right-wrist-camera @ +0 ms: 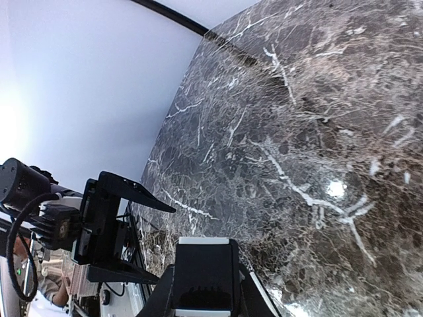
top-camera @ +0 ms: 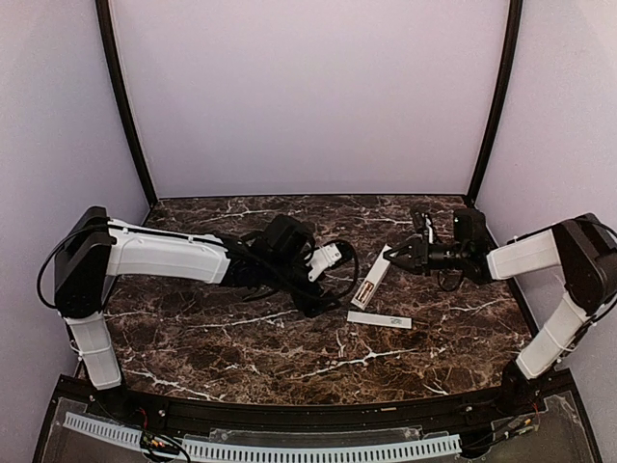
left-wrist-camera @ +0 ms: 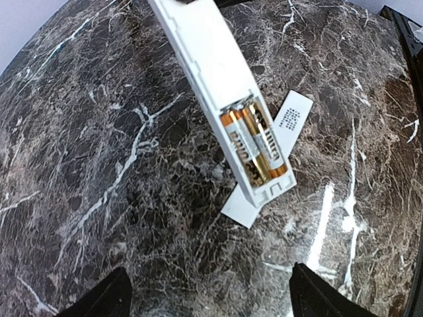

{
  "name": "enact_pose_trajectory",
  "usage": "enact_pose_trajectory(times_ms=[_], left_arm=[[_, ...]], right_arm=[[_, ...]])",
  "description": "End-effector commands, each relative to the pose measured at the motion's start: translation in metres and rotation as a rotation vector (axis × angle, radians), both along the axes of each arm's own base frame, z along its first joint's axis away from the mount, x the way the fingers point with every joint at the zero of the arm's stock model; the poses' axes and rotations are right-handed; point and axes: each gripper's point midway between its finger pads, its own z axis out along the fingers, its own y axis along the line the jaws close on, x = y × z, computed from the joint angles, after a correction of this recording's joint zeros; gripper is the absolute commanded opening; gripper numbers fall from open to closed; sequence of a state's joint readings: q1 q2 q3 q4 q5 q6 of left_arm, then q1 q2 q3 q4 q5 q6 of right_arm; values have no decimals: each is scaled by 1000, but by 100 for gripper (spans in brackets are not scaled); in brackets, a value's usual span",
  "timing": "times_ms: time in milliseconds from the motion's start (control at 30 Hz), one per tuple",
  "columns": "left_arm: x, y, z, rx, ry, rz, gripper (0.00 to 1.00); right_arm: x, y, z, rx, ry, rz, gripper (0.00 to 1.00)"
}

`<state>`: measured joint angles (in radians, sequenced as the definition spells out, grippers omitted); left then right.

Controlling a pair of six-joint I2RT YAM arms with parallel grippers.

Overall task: Load the batteries into the remote control
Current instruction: Move the battery cover to the center of the board.

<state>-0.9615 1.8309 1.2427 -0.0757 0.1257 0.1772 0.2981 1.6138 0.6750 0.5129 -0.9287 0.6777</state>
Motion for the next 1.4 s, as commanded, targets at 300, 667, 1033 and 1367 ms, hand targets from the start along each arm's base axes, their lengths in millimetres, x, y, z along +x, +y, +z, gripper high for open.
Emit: enact_pose_trajectory(times_ms=[300, 667, 1033, 1367], left_arm=[[-5, -72, -39, 18, 37, -338, 76], [-17, -116, -88, 119, 71, -451, 71], [-32, -87, -135, 396, 147, -479, 32], [-41, -11, -156, 653, 321, -349, 16]], right_arm=[[22, -103, 17, -9, -14, -327, 0], [25, -142, 22, -33, -28, -420, 0], [21, -144, 20, -50, -33, -415, 0], [19, -140, 18, -35, -32, -387, 0]])
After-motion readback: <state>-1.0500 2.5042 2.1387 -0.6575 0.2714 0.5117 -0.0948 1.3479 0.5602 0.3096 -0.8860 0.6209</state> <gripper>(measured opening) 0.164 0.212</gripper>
